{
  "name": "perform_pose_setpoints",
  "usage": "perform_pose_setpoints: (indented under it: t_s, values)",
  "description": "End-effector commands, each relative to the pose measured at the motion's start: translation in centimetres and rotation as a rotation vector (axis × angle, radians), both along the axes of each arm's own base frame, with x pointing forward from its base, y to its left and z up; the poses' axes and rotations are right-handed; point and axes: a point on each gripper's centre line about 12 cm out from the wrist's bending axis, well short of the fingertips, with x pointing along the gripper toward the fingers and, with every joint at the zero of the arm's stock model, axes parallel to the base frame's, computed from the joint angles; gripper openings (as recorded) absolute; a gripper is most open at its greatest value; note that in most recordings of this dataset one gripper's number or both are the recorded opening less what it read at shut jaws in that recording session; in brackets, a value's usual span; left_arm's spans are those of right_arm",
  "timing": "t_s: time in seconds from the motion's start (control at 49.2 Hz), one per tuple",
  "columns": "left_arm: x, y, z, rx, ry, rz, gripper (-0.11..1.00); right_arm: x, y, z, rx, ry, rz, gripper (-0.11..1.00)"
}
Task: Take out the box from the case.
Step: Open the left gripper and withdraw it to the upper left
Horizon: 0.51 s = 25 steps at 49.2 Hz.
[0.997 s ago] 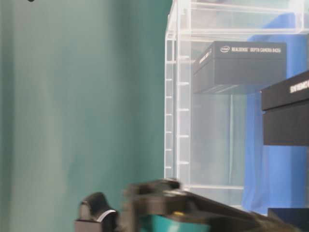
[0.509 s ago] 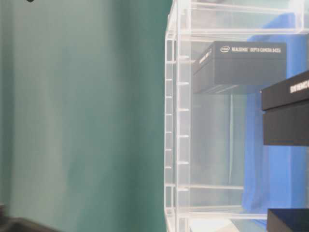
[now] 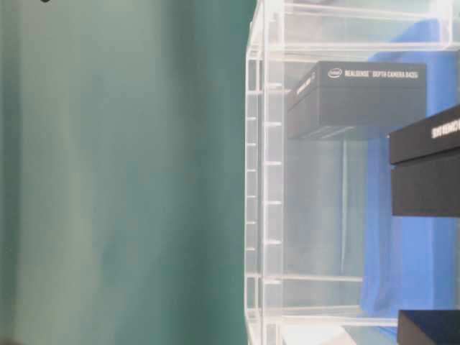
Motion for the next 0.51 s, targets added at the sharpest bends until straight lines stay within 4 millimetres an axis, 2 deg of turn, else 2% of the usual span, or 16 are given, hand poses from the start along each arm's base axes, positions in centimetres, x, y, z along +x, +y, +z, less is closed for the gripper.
perform_pose_setpoints:
  t_s: [0.0,0.285,0.366,0.488]
  values:
    - [-1.9,-0.1,1.1,-0.012,-0.035,-0.014,0.99,0.0,0.1,0.6,-0.008,-0.023,0.004,0.94]
    - [-7.4,0.1,0.6,-0.038,-0.047,0.000,0.99,0.0,0.1,0.6,-0.008,-0.023,0.004,0.94]
    - [-8.4,0.4,0.5,-0.043,-0.052,0.008,0.99,0.0,0.1,0.6,-0.007,-0.022,0.003,0.94]
    - [-9.0,0.9,0.4,-0.040,-0.052,0.011,0.99,0.0,0.1,0.6,-0.006,-0.022,0.003,0.94]
